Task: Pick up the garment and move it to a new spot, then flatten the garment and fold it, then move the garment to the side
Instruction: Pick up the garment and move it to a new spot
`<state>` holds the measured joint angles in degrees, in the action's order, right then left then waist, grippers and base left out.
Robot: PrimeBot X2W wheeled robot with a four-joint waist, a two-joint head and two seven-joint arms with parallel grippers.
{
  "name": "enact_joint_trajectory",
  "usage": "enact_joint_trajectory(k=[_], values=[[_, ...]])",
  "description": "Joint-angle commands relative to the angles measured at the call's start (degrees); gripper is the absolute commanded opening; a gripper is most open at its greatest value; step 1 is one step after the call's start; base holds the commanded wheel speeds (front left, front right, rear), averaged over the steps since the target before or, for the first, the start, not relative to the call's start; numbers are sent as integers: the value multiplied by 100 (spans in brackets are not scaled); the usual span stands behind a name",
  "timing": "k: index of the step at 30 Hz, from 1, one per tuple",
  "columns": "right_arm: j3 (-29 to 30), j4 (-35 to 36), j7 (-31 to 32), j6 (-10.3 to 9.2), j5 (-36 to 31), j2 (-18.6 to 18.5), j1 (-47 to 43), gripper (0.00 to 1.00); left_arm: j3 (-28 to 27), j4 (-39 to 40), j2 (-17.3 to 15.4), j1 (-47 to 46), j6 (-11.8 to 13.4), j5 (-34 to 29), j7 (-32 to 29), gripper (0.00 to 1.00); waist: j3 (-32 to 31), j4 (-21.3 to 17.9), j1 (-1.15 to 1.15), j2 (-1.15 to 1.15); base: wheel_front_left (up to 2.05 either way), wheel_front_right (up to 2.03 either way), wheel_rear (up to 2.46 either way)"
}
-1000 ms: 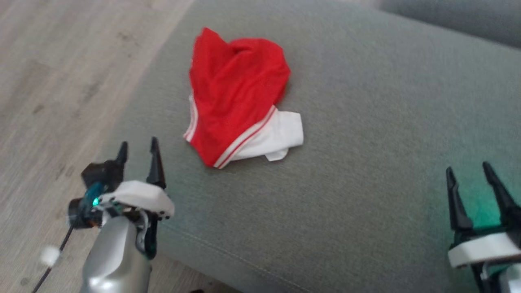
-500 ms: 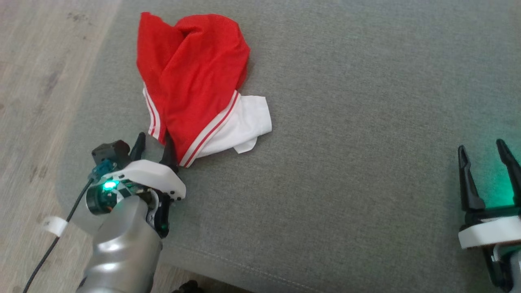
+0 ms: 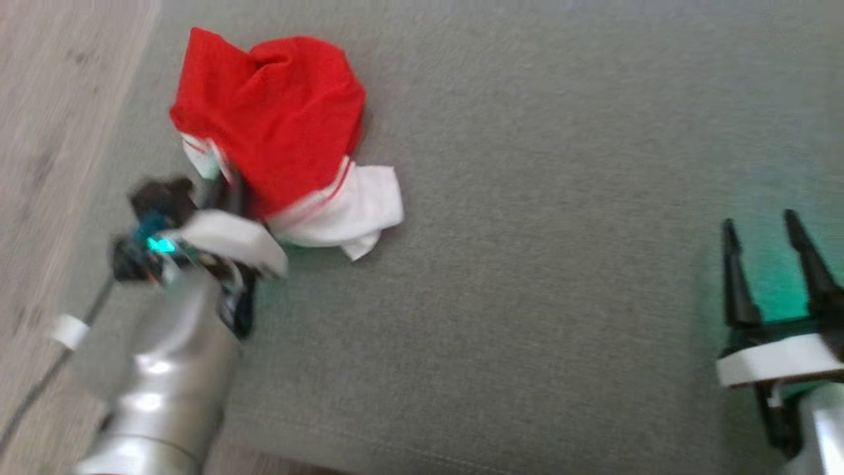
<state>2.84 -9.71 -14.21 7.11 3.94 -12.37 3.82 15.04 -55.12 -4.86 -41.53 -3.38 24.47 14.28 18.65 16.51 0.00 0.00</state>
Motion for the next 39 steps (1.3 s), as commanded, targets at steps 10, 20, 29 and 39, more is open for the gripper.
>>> enact_joint_trajectory(k=[10, 20, 29, 39], values=[[-624, -85, -79, 37, 79, 585, -205, 100, -113, 1945, -823, -387, 19, -789, 55, 0, -1539, -1501, 0, 0, 0, 0, 0], [-1023, 85, -79, 37, 175, 835, -406, 100, 227, 2742, -1086, -1784, -215, -991, -713, 0, -2056, -2698, 0, 0, 0, 0, 0], [-1008, 182, -79, 37, 180, 895, -405, 100, 438, 2304, -871, -2686, -280, -971, -919, 0, -2123, -3094, 0, 0, 0, 0, 0], [-1113, 198, -79, 37, 277, 941, -399, 100, 848, 1155, -653, -1099, -334, -743, -915, 0, -1785, -3077, 0, 0, 0, 0, 0]])
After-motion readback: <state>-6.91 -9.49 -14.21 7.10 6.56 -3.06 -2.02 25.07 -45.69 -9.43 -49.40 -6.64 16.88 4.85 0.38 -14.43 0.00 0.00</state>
